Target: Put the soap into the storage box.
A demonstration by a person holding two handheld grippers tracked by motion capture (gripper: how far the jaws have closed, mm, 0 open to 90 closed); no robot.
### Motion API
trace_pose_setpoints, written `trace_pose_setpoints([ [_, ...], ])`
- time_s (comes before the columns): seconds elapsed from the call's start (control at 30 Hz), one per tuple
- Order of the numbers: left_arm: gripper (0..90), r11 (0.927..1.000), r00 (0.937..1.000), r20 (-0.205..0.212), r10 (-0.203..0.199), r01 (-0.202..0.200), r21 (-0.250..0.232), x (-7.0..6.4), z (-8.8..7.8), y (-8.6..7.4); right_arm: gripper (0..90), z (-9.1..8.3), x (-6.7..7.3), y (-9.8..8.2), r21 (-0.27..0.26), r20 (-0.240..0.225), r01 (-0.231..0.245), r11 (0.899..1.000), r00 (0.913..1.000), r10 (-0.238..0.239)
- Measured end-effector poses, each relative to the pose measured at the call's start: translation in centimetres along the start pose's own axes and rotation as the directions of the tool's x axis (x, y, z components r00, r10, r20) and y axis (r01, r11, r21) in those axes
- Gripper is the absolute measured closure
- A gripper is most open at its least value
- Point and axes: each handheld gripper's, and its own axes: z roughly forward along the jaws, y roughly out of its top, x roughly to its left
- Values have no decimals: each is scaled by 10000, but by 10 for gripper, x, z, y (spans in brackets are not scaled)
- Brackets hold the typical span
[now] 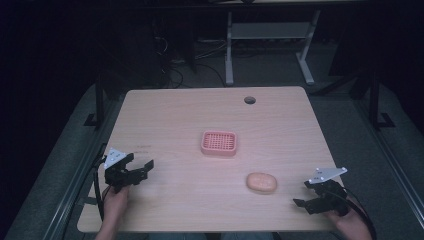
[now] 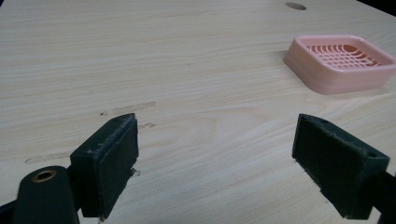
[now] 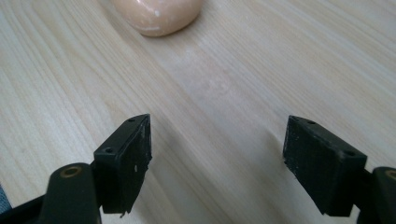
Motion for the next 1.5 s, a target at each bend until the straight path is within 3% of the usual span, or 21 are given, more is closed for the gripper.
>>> trace_pose_setpoints([
  [0.37,142,9999,9999,-108,-83,82,-73,2,-5,-2,233,4,6,10,80,-121,387,9992,9992,-386],
  [0.57,142,9999,9998,-136,-122,120,-85,3,-5,-2,231,4,12,22,170,-81,883,9960,9961,-882],
  [1.17,142,9999,9999,-109,-83,82,-123,3,-5,-1,223,7,12,45,527,-431,1204,9913,9921,-1182],
  [1.5,142,9998,9998,-125,-161,159,-149,3,-6,-1,223,11,17,64,686,-549,1668,9836,9851,-1632],
])
